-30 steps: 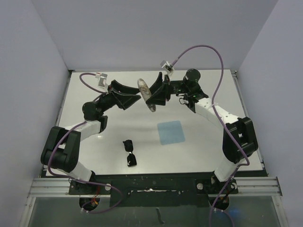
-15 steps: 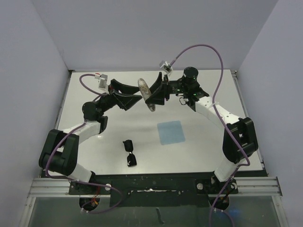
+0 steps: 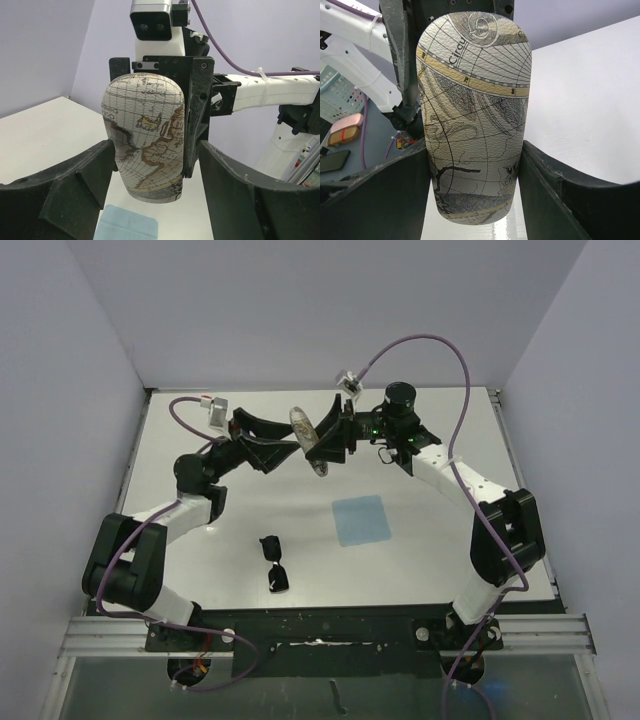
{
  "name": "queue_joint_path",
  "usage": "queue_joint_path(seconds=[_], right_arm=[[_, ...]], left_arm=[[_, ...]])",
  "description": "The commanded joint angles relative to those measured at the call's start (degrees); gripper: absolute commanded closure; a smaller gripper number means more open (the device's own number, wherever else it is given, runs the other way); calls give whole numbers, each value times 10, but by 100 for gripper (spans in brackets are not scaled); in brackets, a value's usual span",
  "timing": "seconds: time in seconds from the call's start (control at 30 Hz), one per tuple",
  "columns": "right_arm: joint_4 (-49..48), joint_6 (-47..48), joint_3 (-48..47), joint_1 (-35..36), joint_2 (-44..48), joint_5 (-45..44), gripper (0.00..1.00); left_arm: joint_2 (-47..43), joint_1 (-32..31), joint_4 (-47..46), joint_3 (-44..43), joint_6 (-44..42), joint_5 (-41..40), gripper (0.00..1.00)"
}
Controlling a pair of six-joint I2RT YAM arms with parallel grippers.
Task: Organize the sunglasses
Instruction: Open the sunglasses case.
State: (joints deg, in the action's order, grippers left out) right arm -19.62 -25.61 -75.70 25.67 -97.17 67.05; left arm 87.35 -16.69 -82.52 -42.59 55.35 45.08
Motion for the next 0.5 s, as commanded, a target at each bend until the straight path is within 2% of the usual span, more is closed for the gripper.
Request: queue_joint_path(seconds=[0.0,0.23,0.47], right_arm=[[-2,18,-22,10,36,-8,100],[0,22,-16,4,51,-11,100],[1,17,-23,9,41,-10,100]], left_arm=[[-8,17,-37,6,18,3,33],[-17,30,-25,26,9,-8,32],[33,26,-125,3,85,10,32]])
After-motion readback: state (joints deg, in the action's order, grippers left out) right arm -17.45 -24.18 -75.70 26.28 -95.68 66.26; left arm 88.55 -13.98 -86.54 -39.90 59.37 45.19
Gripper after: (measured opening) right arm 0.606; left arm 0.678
